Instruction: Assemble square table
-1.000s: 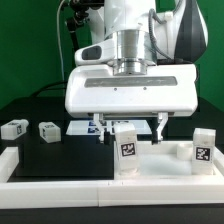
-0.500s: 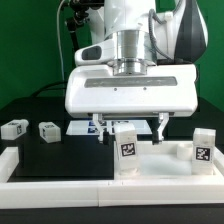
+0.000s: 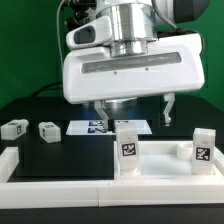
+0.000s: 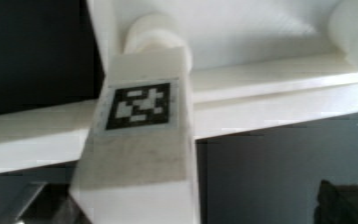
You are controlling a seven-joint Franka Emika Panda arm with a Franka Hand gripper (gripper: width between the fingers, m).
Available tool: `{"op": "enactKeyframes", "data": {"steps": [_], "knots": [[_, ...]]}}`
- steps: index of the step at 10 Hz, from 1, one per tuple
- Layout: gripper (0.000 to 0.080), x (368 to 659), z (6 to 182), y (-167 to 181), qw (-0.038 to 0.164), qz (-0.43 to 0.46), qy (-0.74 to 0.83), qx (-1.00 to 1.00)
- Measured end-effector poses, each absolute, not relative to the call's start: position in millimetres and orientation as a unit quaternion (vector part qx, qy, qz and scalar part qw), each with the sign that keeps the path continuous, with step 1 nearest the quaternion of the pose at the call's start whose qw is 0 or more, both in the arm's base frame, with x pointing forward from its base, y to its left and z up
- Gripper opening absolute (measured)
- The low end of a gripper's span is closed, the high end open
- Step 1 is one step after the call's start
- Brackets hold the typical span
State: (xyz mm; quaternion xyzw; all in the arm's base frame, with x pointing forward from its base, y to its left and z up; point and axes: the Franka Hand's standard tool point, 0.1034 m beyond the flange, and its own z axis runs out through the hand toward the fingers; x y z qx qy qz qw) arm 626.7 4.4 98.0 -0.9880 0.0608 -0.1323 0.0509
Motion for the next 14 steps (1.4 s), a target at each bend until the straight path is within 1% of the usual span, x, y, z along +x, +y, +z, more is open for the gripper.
{"op": "enactKeyframes", "data": {"steps": [2,3,6,8,9,12,13,14], "knots": [[0.0649,627.7,91.9,5.0,0.069,-0.056,0.053,-0.995],[0.0649,630.0,93.2,6.7,0.075,-0.040,0.051,-0.995],[0.0649,629.4,92.6,6.3,0.075,-0.037,0.051,-0.995],[0.0649,627.3,85.2,-7.9,0.070,-0.034,0.053,-0.996],[0.0649,626.9,84.7,-12.0,0.069,-0.033,0.056,-0.996],[0.0649,626.7,83.9,-11.1,0.069,-0.033,0.060,-0.995],[0.0529,626.6,83.8,-11.0,0.069,-0.032,0.067,-0.995],[0.0392,626.6,83.6,-11.0,0.069,-0.032,0.067,-0.995]]}}
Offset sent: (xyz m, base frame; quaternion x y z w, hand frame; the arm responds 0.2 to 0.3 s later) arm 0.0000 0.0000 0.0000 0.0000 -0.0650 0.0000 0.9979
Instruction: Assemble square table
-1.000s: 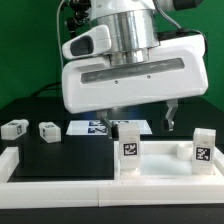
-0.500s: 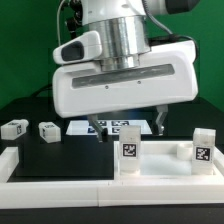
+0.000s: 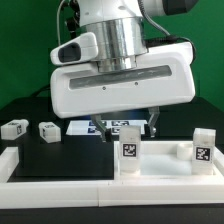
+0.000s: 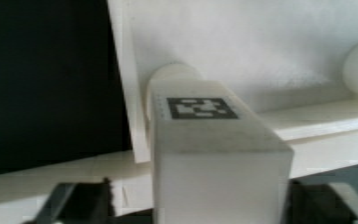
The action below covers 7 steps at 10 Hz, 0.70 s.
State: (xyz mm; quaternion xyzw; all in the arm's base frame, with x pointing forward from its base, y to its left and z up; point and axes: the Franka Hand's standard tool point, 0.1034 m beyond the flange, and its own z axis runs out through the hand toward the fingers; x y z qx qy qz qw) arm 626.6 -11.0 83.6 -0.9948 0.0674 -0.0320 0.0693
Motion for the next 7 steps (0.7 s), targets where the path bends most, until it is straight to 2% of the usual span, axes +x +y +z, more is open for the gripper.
{"op": "enactKeyframes", "data": {"steps": [1,2,4,7], "knots": [[0.0392,626.9,83.8,-10.8,0.071,-0.031,0.095,-0.992],[0.0290,626.7,83.5,-10.3,0.072,-0.027,0.138,-0.987],[0.0290,627.8,82.5,-10.2,0.075,-0.028,0.207,-0.975],[0.0290,629.7,81.6,-11.3,0.092,-0.023,0.445,-0.891]]}}
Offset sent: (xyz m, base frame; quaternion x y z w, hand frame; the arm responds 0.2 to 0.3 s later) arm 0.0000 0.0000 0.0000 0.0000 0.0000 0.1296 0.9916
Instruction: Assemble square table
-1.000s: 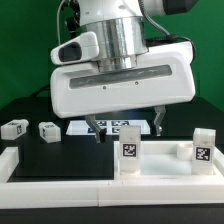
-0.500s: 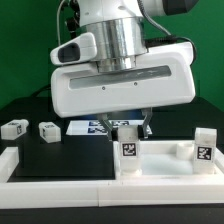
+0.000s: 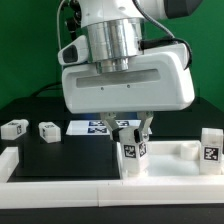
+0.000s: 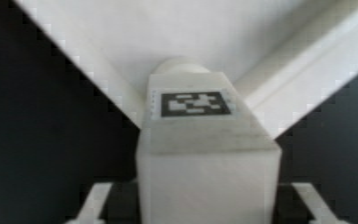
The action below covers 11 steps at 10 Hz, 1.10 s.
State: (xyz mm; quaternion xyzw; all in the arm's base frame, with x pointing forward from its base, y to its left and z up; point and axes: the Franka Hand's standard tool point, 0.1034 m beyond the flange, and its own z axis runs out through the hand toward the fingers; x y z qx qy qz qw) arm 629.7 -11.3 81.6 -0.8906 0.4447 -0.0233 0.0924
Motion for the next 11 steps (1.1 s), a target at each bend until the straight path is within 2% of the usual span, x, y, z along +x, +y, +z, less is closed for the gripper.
{"op": "enactKeyframes", "data": {"steps": [3,5,6,7,8,9,11], "knots": [[0.0294,625.5,79.9,-11.1,0.108,0.016,0.640,-0.760],[0.0300,623.9,80.7,0.8,0.099,0.019,0.665,-0.740],[0.0300,624.1,80.5,10.6,0.087,0.005,0.611,-0.787],[0.0498,624.6,80.9,19.1,0.077,-0.005,0.560,-0.825],[0.0498,627.7,82.5,24.3,0.071,-0.021,0.489,-0.869],[0.0617,628.1,82.7,26.0,0.068,-0.027,0.424,-0.903],[0.0639,627.7,81.5,24.0,0.065,-0.030,0.375,-0.924]]}}
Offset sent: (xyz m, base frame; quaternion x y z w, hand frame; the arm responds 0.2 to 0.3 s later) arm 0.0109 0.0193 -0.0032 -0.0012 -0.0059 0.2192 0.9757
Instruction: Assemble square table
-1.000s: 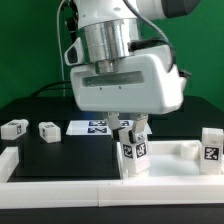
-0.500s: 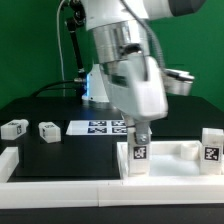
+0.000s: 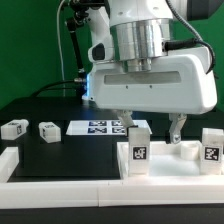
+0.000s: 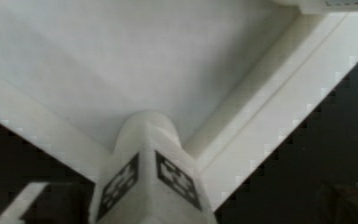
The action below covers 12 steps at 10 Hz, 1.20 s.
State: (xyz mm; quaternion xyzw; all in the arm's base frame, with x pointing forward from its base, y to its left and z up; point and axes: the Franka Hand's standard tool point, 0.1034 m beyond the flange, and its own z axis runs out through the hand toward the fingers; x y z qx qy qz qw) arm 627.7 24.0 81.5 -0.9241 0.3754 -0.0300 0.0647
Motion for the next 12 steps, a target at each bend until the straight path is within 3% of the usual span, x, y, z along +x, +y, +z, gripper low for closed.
{"op": "enactKeyframes", "data": {"steps": [4,6,7,8,9,10,12], "knots": [[0.0649,627.6,75.4,-1.5,0.042,-0.048,0.159,-0.985],[0.0649,628.3,74.9,3.7,0.044,-0.049,0.163,-0.984],[0.0535,628.3,74.9,3.4,0.044,-0.049,0.163,-0.984],[0.0535,628.2,74.8,4.6,0.048,-0.048,0.189,-0.980],[0.0353,628.0,74.6,4.1,0.049,-0.046,0.220,-0.973],[0.0292,627.4,74.1,2.2,0.049,-0.044,0.243,-0.968],[0.0292,627.2,73.7,1.3,0.052,-0.041,0.302,-0.951]]}}
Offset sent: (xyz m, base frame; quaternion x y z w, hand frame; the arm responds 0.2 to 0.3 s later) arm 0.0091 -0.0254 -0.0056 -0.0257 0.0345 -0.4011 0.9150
